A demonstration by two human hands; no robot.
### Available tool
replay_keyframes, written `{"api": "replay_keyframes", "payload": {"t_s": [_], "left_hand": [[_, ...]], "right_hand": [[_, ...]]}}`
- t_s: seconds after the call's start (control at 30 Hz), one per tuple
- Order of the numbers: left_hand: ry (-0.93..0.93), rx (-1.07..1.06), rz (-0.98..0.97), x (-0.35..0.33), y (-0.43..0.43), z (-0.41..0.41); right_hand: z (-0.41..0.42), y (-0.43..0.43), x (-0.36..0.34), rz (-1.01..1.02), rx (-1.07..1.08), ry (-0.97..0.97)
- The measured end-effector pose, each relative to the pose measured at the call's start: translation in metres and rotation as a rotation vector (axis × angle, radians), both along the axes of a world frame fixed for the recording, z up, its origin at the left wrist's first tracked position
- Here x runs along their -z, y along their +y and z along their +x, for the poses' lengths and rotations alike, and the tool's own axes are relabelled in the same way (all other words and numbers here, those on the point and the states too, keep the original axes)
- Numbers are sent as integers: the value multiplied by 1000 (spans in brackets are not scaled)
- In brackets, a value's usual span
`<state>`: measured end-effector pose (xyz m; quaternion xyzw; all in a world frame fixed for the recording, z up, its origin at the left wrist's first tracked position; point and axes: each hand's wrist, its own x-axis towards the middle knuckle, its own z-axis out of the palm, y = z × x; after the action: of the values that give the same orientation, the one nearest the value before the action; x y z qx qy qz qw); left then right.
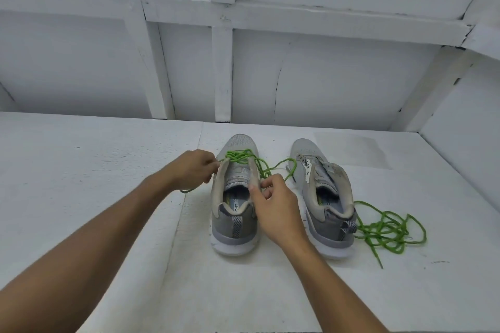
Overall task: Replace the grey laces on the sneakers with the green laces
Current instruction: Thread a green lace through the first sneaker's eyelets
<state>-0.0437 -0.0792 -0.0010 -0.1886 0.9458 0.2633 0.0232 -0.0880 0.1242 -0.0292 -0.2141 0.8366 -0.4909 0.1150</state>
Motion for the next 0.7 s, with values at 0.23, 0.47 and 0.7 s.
{"api": "replay_keyframes", "payload": {"t_s": [0.23, 0.47, 0.7], "left_hand": [[342, -593, -25, -34, -81, 12], [42, -64, 38, -4, -2, 1], [52, -42, -26, 3, 0, -4]], "right_hand": [[0, -1, 7, -40, 17, -1], [0, 0, 2, -14, -2, -18], [-54, -28, -9, 143, 65, -72]]}}
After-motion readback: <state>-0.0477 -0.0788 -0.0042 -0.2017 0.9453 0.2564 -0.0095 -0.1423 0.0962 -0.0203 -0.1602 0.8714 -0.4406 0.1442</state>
